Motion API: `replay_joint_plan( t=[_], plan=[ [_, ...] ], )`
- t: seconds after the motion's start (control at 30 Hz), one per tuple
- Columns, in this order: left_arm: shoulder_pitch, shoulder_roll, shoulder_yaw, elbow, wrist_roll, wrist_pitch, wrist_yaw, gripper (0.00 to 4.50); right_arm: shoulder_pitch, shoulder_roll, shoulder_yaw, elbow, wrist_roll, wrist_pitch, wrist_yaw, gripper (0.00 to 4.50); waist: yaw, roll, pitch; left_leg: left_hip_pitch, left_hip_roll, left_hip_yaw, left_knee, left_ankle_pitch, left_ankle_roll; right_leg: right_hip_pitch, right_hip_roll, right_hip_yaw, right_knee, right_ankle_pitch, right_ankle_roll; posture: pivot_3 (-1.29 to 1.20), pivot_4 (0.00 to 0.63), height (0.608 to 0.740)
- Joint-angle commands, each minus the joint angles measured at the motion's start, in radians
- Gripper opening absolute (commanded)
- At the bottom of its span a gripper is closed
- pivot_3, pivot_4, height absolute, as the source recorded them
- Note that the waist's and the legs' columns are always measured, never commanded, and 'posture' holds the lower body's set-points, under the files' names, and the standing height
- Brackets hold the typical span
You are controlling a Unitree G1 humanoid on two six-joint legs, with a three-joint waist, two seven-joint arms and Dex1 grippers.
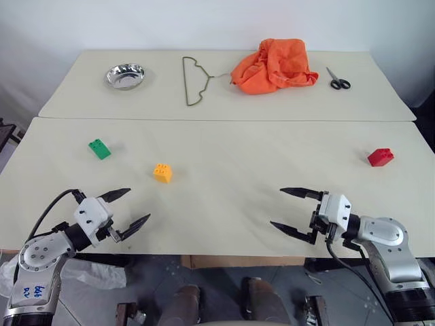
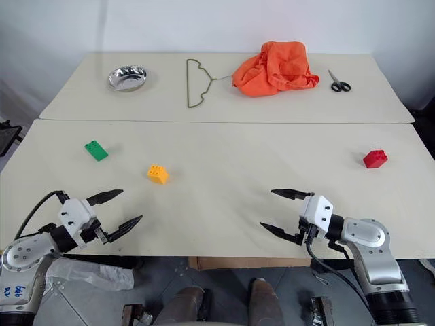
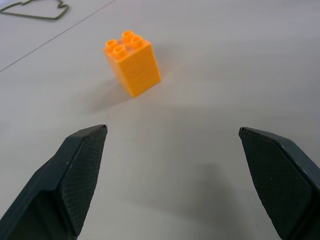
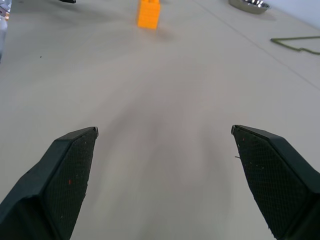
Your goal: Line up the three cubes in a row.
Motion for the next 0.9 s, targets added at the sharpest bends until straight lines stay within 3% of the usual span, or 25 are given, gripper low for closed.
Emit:
replay_joint_plan(
  t=[0.03,0.2,0.33,0.47,0.6,0.73,0.9],
  plan=[
    [-0.003,0.005,0.020,-0.015,-0.016,0.008,0.003,4.49,-0.005,0.012,-0.008,-0.004,-0.005,-0.025,-0.015,4.50,0.000,0.000,0.000,0.000,0.000,0.000,0.000,0.000,0.000,0.000,0.000,0.000,0.000,0.000,0.000,0.00,0.150,0.740],
    [-0.002,0.025,-0.007,-0.113,-0.099,0.107,-0.063,4.49,0.024,0.028,-0.063,-0.050,0.022,0.007,-0.091,4.50,0.001,0.000,0.000,0.000,0.000,0.000,0.000,0.000,0.000,0.000,0.000,0.000,0.000,0.000,0.000,0.00,0.150,0.740],
    [-0.061,-0.001,-0.098,-0.248,-0.162,0.216,-0.074,4.49,0.074,0.046,-0.190,-0.097,0.027,0.042,-0.248,4.50,0.017,0.000,0.000,-0.001,-0.001,-0.001,0.001,0.000,0.000,0.000,-0.001,0.000,0.000,0.000,0.000,0.00,0.150,0.740],
    [-0.181,-0.048,-0.201,-0.305,-0.150,0.281,-0.048,4.49,0.146,0.079,-0.417,-0.055,0.039,0.028,-0.431,4.50,0.029,0.000,0.000,-0.001,-0.002,0.000,0.002,0.000,0.001,0.001,0.000,0.000,0.000,0.000,0.001,0.00,0.150,0.740],
    [-0.288,-0.117,-0.265,-0.263,-0.130,0.320,-0.015,4.49,0.218,0.124,-0.619,0.112,0.014,-0.037,-0.596,4.50,0.027,0.000,0.000,-0.001,-0.003,0.000,0.002,-0.001,0.001,0.001,0.003,0.000,0.000,0.000,0.001,0.00,0.150,0.740],
    [-0.347,-0.163,-0.316,-0.206,-0.104,0.319,-0.022,4.49,0.238,0.128,-0.638,0.241,-0.026,-0.077,-0.643,4.50,0.016,0.000,0.000,0.003,-0.002,0.004,0.000,-0.001,0.002,0.002,0.005,0.000,0.000,0.000,0.001,0.00,0.150,0.740],
    [-0.372,-0.190,-0.329,-0.199,-0.122,0.351,-0.026,4.49,0.148,0.087,-0.617,0.270,-0.002,-0.051,-0.645,4.50,-0.024,0.001,0.000,0.013,0.002,0.015,-0.003,-0.001,0.002,0.006,0.006,0.006,0.002,0.001,0.002,0.00,0.150,0.740]
  ],
)
